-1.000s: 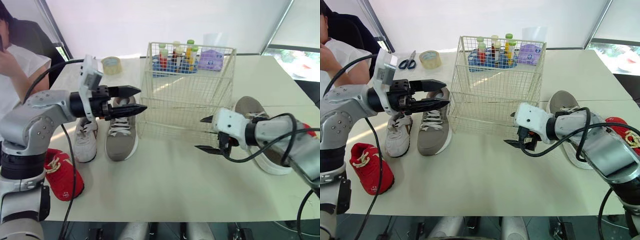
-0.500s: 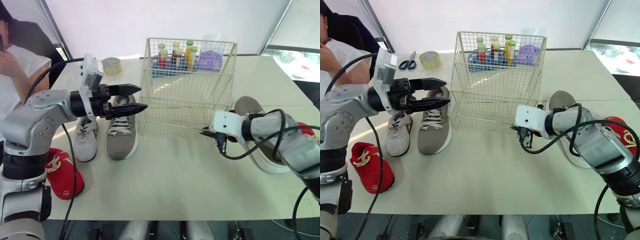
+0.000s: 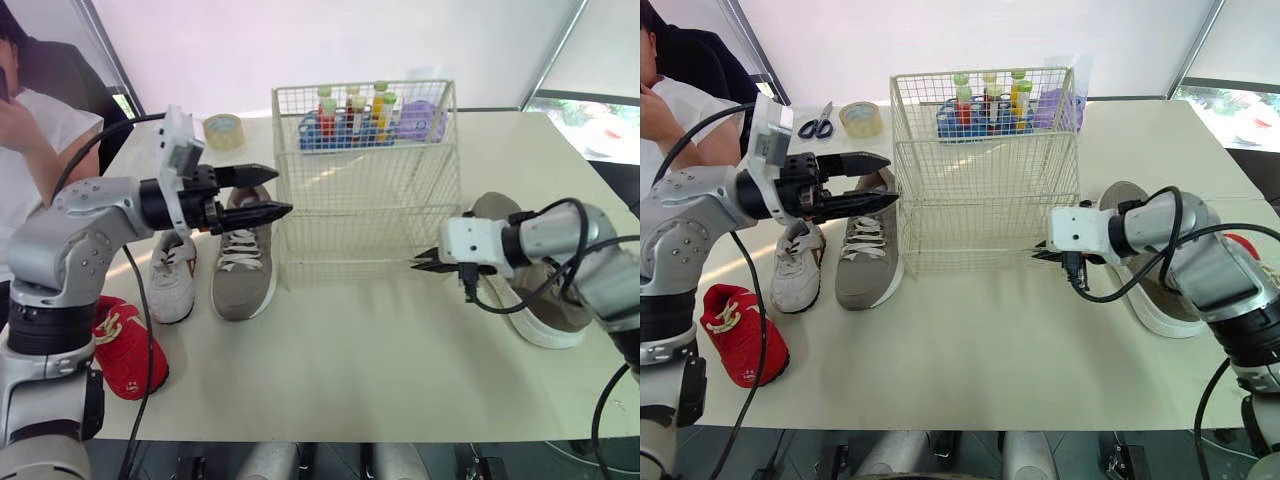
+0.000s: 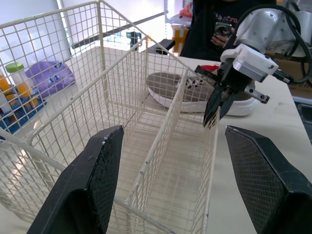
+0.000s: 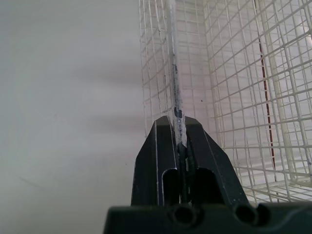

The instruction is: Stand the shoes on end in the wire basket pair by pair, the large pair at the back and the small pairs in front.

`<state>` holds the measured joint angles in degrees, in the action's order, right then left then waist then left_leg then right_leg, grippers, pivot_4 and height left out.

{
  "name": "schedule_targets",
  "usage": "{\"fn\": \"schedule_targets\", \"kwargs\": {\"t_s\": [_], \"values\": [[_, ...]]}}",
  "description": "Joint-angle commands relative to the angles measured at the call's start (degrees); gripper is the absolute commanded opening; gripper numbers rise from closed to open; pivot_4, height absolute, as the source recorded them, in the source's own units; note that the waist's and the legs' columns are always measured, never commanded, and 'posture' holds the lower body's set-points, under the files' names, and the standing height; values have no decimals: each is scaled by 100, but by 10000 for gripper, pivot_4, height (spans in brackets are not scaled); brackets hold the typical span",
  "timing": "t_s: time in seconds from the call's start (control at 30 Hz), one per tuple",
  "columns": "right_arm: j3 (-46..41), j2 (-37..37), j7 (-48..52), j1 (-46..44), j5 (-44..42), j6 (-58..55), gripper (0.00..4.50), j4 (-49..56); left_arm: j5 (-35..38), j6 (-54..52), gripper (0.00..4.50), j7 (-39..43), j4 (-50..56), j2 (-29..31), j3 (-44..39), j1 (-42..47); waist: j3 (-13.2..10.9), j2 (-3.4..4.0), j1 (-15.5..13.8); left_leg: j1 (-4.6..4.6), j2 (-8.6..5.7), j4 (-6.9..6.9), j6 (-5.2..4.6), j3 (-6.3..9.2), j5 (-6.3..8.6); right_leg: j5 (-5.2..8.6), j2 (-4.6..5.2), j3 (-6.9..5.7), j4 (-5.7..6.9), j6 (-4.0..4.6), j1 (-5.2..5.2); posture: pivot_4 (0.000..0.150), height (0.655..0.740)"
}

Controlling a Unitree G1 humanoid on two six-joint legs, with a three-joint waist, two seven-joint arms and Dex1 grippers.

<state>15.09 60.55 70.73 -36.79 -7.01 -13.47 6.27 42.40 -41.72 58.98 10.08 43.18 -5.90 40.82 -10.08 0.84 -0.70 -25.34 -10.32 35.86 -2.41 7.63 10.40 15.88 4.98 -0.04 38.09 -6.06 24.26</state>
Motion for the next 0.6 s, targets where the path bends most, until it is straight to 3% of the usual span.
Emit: {"fn": "schedule_targets", "kwargs": {"t_s": [0.03,0.6], "values": [[-181,-109,35,-368,166,141,101,-143,-10,118,33998,-9,93,6,-103,94,0,0,1,0,0,0,1,0,-1,0,0,0,0,0,0,1500,7400],[-189,-612,-92,-271,18,-1476,101,625,-8,108,33998,-153,222,-33,-178,-3,0,0,11,0,0,1,-2,1,2,0,-1,1,8,0,7,1500,7400]]}}
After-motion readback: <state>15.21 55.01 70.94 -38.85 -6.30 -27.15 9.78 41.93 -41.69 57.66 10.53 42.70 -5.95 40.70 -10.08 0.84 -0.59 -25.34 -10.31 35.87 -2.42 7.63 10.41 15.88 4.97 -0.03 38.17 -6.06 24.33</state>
